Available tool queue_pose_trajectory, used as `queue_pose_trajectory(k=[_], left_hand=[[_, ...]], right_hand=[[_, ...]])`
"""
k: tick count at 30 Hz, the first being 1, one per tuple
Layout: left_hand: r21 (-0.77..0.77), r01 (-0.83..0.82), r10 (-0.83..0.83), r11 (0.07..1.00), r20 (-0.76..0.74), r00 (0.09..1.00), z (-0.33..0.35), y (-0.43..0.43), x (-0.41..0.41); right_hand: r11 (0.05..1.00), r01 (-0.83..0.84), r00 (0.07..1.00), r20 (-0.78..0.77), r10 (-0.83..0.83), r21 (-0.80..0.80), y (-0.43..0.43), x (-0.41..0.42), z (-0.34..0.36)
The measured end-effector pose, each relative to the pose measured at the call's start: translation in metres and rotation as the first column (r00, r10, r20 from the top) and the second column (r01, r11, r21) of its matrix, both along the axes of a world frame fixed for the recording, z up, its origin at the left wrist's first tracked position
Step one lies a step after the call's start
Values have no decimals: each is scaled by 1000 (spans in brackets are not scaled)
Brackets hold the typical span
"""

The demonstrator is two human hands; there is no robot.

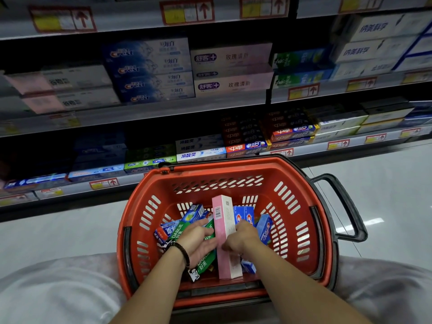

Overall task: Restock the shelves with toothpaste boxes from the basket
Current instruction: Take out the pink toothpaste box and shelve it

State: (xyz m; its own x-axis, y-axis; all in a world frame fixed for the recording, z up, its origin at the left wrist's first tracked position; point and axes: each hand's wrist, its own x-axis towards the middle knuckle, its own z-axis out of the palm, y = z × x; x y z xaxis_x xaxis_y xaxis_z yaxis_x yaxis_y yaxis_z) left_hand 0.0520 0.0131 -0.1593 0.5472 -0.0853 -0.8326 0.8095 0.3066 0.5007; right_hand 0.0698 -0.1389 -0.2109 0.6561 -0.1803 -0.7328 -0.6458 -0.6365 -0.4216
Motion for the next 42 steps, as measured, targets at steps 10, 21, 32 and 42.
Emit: queue_pose_trajectory(k=[10, 21, 32, 42], left_hand=[[-10, 65, -65, 998, 1, 998, 2, -2, 2], [-26, 84, -83, 996, 48, 995, 2, 0, 5], [144, 237, -259, 961, 160, 952, 8, 1, 2], [85, 106, -122, 991, 216, 969, 16, 7, 3]], right_hand=[[993, 100, 995, 4, -101, 64, 0, -2, 1], [982, 81, 995, 42, -90, 170, -9, -6, 8], [918, -18, 996, 86, -18, 396, -12, -5, 27], [843, -38, 992, 123, -34, 536, -35, -6, 56]])
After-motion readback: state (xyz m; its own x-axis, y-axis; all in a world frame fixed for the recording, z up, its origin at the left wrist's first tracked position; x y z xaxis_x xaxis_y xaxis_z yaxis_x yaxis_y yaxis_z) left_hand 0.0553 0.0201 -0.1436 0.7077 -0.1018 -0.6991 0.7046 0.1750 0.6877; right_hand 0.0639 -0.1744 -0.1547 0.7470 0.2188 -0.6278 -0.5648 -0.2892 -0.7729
